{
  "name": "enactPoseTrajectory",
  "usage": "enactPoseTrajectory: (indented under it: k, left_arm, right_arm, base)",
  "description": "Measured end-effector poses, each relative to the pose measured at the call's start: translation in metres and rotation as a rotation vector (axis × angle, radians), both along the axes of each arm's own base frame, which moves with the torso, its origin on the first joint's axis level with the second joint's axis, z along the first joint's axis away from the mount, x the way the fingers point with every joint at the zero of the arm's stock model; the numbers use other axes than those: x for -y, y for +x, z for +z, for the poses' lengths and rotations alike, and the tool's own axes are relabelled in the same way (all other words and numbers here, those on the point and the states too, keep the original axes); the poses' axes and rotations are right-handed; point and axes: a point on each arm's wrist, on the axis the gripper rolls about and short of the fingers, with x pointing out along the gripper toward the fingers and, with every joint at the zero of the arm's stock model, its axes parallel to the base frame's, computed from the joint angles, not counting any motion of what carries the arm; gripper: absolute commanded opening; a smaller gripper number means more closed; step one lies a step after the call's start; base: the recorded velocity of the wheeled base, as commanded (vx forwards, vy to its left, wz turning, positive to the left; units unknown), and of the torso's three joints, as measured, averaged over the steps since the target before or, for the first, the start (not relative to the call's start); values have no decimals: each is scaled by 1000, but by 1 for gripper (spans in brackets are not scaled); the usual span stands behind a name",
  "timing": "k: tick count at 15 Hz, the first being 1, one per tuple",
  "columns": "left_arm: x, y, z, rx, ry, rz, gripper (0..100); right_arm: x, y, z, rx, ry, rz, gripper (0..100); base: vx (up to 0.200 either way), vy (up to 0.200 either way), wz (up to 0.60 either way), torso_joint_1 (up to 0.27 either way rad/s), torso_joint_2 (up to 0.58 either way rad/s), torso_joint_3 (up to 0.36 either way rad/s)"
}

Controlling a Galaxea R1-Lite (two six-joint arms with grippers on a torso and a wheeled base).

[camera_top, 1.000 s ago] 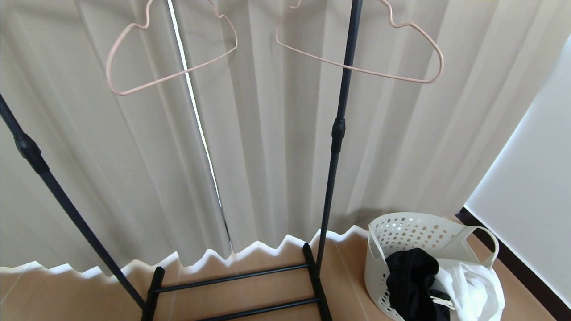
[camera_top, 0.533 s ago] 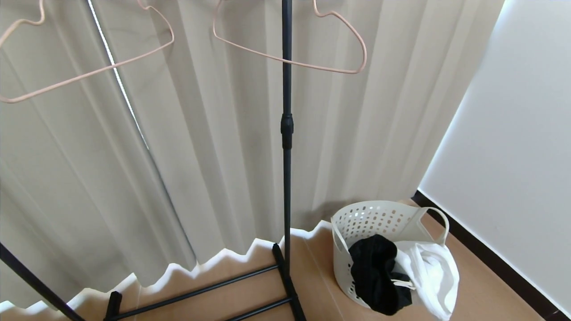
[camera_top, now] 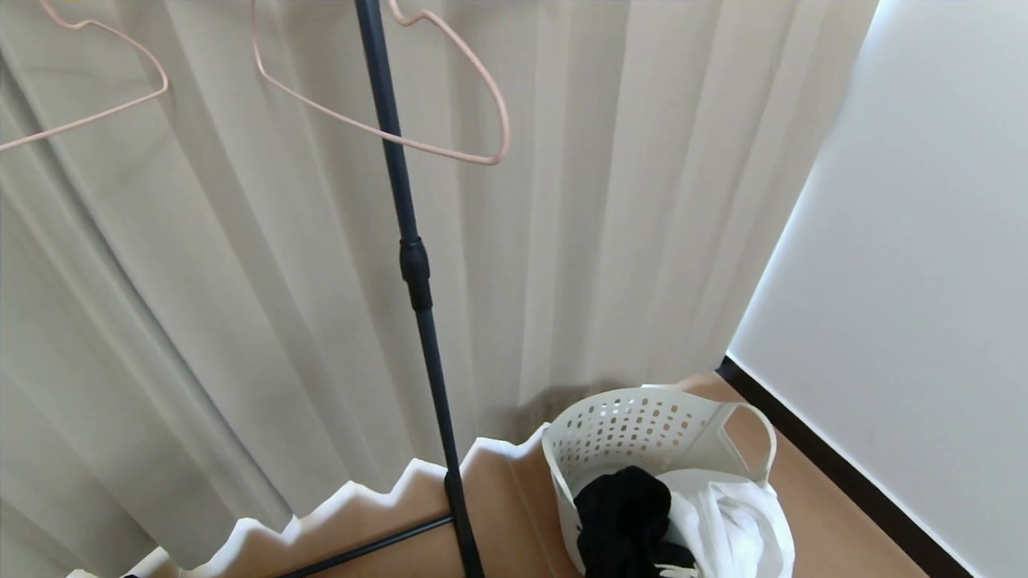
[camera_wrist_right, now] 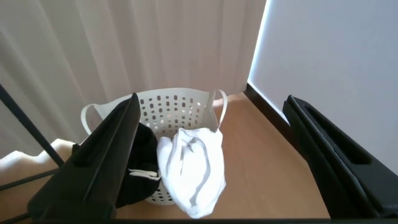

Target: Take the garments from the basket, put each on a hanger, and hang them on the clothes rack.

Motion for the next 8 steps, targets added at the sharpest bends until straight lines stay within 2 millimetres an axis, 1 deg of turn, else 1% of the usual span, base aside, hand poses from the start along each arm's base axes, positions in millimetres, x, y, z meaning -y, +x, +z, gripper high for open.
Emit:
enactPoseTrajectory:
  k: [4, 8]
  left_arm:
    - [0, 0, 0, 0, 1, -4, 100]
    - [0, 0, 0, 0, 1, -3, 100]
  right_arm:
    - [0, 0, 0, 0, 0, 1, 100]
    - [0, 0, 0, 0, 0, 1, 100]
  base:
    - [0, 0, 0, 0, 0, 0]
    - [-200, 0, 0, 4, 2, 2]
